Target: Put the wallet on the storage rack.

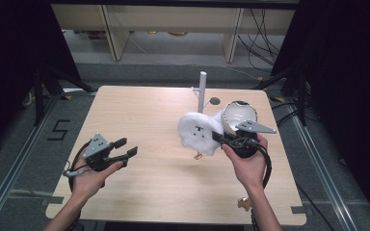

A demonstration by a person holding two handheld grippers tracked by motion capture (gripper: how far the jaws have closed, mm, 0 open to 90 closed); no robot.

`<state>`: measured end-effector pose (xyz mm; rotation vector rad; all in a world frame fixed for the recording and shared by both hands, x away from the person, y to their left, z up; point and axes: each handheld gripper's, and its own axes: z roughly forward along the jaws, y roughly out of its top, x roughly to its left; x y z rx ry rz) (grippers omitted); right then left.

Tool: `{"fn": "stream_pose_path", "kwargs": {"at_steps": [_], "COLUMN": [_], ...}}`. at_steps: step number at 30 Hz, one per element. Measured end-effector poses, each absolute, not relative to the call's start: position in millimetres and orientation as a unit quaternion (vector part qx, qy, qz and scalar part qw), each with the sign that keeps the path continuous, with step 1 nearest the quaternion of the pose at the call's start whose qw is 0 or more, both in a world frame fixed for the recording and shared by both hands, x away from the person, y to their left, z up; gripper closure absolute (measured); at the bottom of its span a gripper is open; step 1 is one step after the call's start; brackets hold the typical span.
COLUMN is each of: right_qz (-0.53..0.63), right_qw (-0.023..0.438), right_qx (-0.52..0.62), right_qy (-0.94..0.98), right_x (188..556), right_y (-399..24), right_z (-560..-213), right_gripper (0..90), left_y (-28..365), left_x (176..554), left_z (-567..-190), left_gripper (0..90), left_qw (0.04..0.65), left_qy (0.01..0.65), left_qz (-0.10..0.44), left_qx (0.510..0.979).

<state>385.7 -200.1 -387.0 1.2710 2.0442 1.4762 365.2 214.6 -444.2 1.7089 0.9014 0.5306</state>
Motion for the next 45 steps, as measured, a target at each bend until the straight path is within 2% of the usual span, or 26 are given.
{"fn": "stream_pose_path", "kwargs": {"at_steps": [1,8,10,20,26,30,34,45], "right_qz": [0.516,0.515,0.517,0.514,0.518,0.52,0.514,0.519], "right_qw": [0.172,0.172,0.187,0.188,0.215,0.208,0.231,0.239], "right_qx": [0.437,0.461,0.445,0.466,0.461,0.482,0.474,0.489], "right_qy": [0.716,0.702,0.707,0.695,0.687,0.674,0.677,0.66], "right_x": [387.1,384.3,386.1,381.8,383.8,383.6,387.1,398.7], "right_y": [-203.3,-217.1,-222.3,-236.0,-249.3,-255.5,-264.5,-279.2], "right_z": [-386.4,-377.8,-376.9,-369.3,-365.2,-360.2,-357.6,-348.5], "right_gripper": [79.3,79.2,79.2,79.2,79.1,79.2,79.1,79.1], "left_y": [216.4,220.2,220.3,220.8,223.7,225.0,225.5,222.9], "left_x": [363.5,357.4,356.3,355.3,356.0,356.5,356.2,356.3], "left_z": [-446.2,-454.3,-457.9,-475.5,-483.3,-487.1,-489.2,-492.0], "left_gripper": [42.3,41.6,41.3,40.7,40.5,40.3,40.1,39.6], "left_qw": [0.537,0.541,0.541,0.533,0.529,0.528,0.523,0.522], "left_qy": [0.382,0.395,0.4,0.414,0.422,0.425,0.428,0.429], "left_qz": [0.225,0.228,0.226,0.221,0.222,0.221,0.219,0.215], "left_qx": [0.718,0.706,0.704,0.704,0.702,0.702,0.704,0.705]}}
